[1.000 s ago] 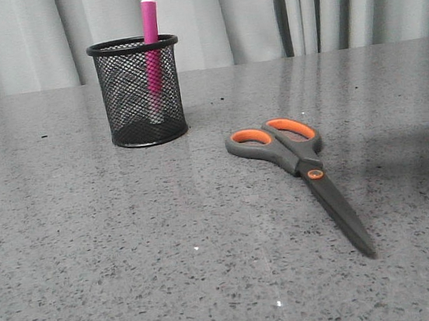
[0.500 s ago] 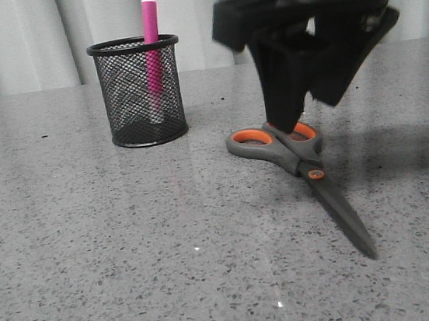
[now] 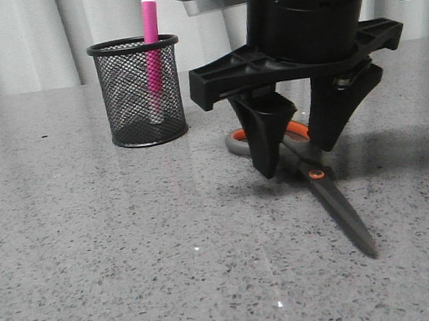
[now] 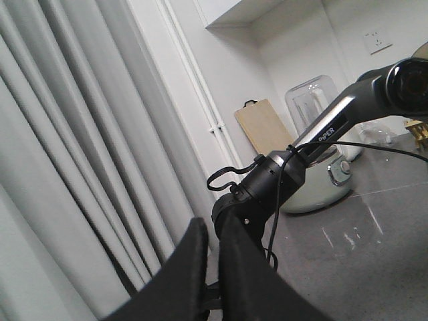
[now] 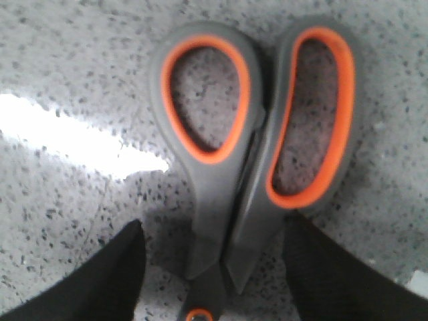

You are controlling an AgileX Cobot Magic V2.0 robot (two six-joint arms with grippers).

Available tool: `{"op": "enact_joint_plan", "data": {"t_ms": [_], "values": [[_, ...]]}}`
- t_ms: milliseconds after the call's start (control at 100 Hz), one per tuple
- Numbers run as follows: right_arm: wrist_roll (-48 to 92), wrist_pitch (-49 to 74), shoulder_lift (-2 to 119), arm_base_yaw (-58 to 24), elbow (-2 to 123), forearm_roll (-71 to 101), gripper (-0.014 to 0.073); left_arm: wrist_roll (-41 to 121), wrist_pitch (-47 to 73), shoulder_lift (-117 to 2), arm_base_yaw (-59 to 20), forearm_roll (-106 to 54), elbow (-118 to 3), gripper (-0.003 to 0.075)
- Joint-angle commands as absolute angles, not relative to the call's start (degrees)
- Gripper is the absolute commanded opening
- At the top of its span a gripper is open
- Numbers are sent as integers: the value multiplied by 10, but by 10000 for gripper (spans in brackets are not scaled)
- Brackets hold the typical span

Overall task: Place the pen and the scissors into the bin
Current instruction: 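Lower the right gripper over the scissors handles, then close the right gripper on the scissors handles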

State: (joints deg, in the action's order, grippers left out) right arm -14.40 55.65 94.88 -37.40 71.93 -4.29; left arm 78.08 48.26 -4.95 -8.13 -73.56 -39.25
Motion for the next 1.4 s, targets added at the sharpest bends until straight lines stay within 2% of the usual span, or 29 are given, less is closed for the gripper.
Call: {"op": "enact_joint_plan", "data": {"t_ms": [0, 830, 1390], "values": [[-153, 546, 939, -374, 736, -52, 464, 774, 464, -61, -85, -760, -403, 20], [-159, 587, 1005, -374, 736, 13, 463, 774, 475, -61, -85, -763, -403, 20], [-186, 613, 934, -372, 755, -38, 463, 774, 479, -60, -85, -764, -403, 20]]}}
